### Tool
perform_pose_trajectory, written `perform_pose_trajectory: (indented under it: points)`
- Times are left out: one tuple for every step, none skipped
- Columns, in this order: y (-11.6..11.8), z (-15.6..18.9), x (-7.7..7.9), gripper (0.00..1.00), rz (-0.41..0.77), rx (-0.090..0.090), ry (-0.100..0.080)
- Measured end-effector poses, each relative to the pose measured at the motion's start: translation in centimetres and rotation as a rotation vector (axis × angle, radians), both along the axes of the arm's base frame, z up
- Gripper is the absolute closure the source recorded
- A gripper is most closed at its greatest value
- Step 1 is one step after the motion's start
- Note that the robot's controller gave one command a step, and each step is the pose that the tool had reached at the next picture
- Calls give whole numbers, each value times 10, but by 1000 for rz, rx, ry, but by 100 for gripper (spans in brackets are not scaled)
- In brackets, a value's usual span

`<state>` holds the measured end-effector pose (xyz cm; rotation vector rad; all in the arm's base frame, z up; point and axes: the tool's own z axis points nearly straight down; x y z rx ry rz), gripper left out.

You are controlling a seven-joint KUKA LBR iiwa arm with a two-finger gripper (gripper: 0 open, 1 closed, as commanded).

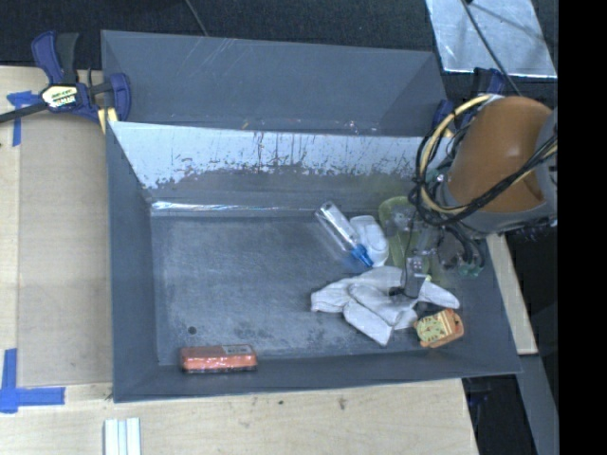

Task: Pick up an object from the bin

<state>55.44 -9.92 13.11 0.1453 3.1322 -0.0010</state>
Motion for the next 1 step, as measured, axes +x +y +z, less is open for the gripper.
perform_pose_trajectory:
  points:
    - [-19,1,-33,0,160,0,5]
